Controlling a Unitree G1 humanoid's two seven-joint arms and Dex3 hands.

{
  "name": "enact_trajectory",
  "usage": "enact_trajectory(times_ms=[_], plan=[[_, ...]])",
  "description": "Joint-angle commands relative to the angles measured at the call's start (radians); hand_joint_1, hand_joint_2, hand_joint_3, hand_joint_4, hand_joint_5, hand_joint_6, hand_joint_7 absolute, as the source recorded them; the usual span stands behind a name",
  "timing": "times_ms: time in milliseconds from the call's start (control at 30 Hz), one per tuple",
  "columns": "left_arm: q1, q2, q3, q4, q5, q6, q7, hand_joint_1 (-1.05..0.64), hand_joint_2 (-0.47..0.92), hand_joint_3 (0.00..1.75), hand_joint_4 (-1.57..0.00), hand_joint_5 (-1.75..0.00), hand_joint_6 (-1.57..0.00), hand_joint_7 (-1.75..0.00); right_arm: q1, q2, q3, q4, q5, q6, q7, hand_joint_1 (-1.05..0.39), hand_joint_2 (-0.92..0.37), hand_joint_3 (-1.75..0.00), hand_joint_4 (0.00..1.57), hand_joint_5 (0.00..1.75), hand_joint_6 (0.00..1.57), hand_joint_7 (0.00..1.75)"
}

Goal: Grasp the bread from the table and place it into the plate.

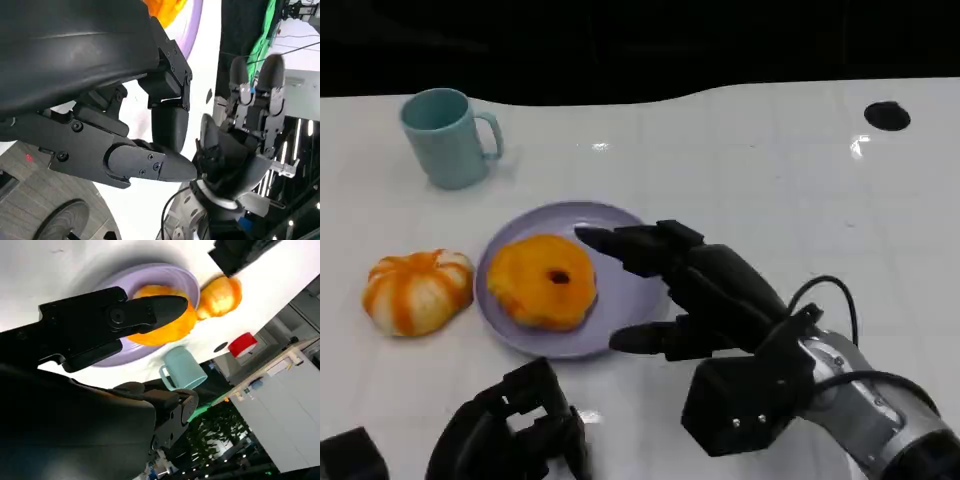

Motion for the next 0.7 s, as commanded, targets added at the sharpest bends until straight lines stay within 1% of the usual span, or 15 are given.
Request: enact_trajectory(times_ms=[33,67,133,200,233,267,300,333,400,500,533,567,633,667,700], plan=[[-0.001,0.009,0.002,0.0,-0.002,-0.005,0.001,-0.64,0.92,0.24,-0.82,-1.75,-0.71,-1.57,0.047,-0.06,-0.028,-0.062,0.001,-0.047,-0.029,-0.37,-0.91,-0.08,0.05,0.63,0.36,0.09],[-0.001,0.01,0.001,0.0,0.003,-0.008,0.003,-0.64,0.92,0.24,-0.82,-1.75,-0.71,-1.57,0.055,-0.074,-0.03,-0.072,-0.017,-0.055,-0.052,-0.34,-0.91,-0.08,0.06,0.65,0.38,0.1],[-0.001,0.011,0.0,-0.001,0.008,-0.011,0.007,-0.64,0.92,0.25,-0.82,-1.75,-0.71,-1.57,0.069,-0.099,-0.034,-0.09,-0.05,-0.07,-0.097,-0.24,-0.89,-0.07,0.14,0.72,0.49,0.14],[0.0,0.01,-0.001,-0.003,0.01,-0.009,0.01,-0.64,0.92,0.25,-0.82,-1.75,-0.7,-1.58,0.083,-0.125,-0.038,-0.106,-0.083,-0.084,-0.144,-0.15,-0.87,-0.09,0.28,0.75,0.64,0.18],[-0.001,0.009,-0.001,-0.002,0.01,-0.008,0.012,-0.64,0.92,0.25,-0.82,-1.75,-0.7,-1.58,0.09,-0.139,-0.041,-0.111,-0.097,-0.093,-0.165,-0.13,-0.85,-0.14,0.34,0.75,0.71,0.18],[-0.002,0.008,-0.001,0.0,0.009,-0.007,0.012,-0.64,0.92,0.25,-0.82,-1.75,-0.7,-1.58,0.095,-0.153,-0.043,-0.116,-0.113,-0.103,-0.187,-0.13,-0.75,-0.34,0.39,0.76,0.77,0.15],[-0.004,0.008,-0.001,0.001,0.009,-0.004,0.012,-0.64,0.92,0.25,-0.82,-1.75,-0.7,-1.58,0.101,-0.171,-0.046,-0.118,-0.135,-0.119,-0.22,-0.12,-0.59,-0.62,0.45,0.84,0.85,0.15],[-0.006,0.008,-0.001,0.003,0.008,-0.003,0.01,-0.64,0.92,0.24,-0.82,-1.75,-0.71,-1.58,0.105,-0.187,-0.048,-0.118,-0.158,-0.134,-0.254,-0.11,-0.53,-0.73,0.49,0.89,0.89,0.15],[-0.008,0.008,-0.001,0.007,0.009,-0.002,0.011,-0.65,0.92,0.24,-0.83,-1.75,-0.71,-1.58,0.112,-0.218,-0.05,-0.113,-0.197,-0.164,-0.315,-0.09,-0.48,-0.82,0.6,0.99,0.99,0.19],[-0.007,0.008,-0.003,0.003,0.013,0.001,0.018,-0.65,0.92,0.23,-0.82,-1.75,-0.71,-1.58,0.13,-0.266,-0.057,-0.115,-0.235,-0.202,-0.381,-0.09,-0.48,-0.84,0.74,1.11,1.08,0.26],[-0.007,0.008,-0.004,0.0,0.014,0.003,0.021,-0.65,0.92,0.23,-0.82,-1.75,-0.71,-1.58,0.134,-0.278,-0.059,-0.114,-0.24,-0.213,-0.396,-0.11,-0.52,-0.84,0.76,1.24,1.09,0.35],[-0.007,0.009,-0.005,-0.001,0.015,0.003,0.022,-0.65,0.92,0.23,-0.82,-1.75,-0.71,-1.58,0.139,-0.291,-0.062,-0.112,-0.245,-0.226,-0.414,-0.12,-0.53,-0.84,0.76,1.32,1.05,0.48],[-0.008,0.008,-0.005,-0.001,0.013,0.002,0.02,-0.65,0.92,0.23,-0.82,-1.75,-0.71,-1.58,0.153,-0.311,-0.07,-0.111,-0.251,-0.242,-0.445,-0.16,-0.62,-0.75,0.79,1.52,0.96,0.88],[-0.008,0.007,-0.005,0.0,0.012,0.002,0.018,-0.65,0.92,0.23,-0.82,-1.75,-0.71,-1.58,0.158,-0.317,-0.073,-0.111,-0.253,-0.246,-0.457,-0.17,-0.63,-0.76,0.79,1.6,0.93,1.01],[-0.009,0.007,-0.005,0.001,0.012,0.002,0.018,-0.65,0.92,0.23,-0.82,-1.75,-0.7,-1.58,0.172,-0.33,-0.079,-0.121,-0.261,-0.244,-0.47,-0.17,-0.64,-0.77,0.79,1.64,0.92,1.08]])
